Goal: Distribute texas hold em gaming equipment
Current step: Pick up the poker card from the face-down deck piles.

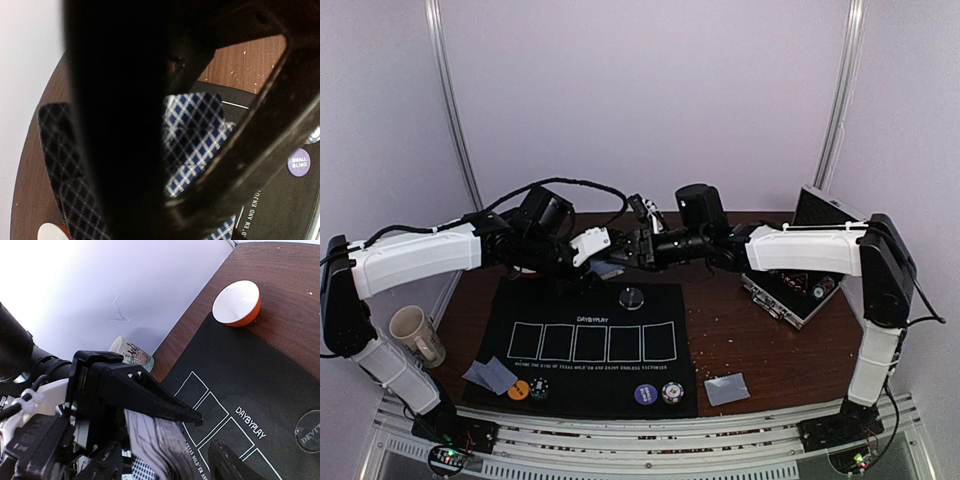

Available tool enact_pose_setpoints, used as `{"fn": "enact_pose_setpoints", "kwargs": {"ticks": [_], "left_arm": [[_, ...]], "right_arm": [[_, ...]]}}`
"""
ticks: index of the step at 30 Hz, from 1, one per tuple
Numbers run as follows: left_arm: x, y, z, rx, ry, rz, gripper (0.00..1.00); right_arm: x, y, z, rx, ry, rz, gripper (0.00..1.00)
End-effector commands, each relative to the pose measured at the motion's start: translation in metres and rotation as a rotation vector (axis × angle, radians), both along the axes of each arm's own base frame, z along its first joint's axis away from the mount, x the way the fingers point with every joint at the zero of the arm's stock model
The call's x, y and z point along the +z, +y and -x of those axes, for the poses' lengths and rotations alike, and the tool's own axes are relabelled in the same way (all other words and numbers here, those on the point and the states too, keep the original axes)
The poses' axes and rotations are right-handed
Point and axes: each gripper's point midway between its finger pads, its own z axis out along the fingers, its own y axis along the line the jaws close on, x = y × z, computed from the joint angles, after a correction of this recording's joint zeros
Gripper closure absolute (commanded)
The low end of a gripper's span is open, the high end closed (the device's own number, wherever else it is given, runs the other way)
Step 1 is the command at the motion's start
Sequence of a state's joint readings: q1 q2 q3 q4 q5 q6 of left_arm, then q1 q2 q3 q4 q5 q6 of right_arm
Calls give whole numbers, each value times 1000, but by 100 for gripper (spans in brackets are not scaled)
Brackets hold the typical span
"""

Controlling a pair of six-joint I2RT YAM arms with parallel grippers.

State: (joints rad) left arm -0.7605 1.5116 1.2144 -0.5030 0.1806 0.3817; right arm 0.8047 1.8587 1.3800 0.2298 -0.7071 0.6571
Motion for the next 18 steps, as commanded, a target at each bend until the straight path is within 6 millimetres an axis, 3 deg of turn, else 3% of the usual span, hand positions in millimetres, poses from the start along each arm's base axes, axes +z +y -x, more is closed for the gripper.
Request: {"fn": "enact_pose_setpoints", "kwargs": {"ticks": [1, 5, 11, 18], "left_arm": [[19, -5, -4, -12, -46, 56, 50], [20, -4, -4, -9, -47, 54, 50], [17, 0, -2, 0, -48, 44, 51], [17, 0, -3, 1, -50, 41, 53]], "right_arm": [[-5, 11, -11, -16, -5, 4, 36], [-8, 14, -14, -24, -15, 26, 36], [-18, -12, -24, -127, -32, 124, 47], [-20, -22, -22, -146, -42, 171, 53]]}}
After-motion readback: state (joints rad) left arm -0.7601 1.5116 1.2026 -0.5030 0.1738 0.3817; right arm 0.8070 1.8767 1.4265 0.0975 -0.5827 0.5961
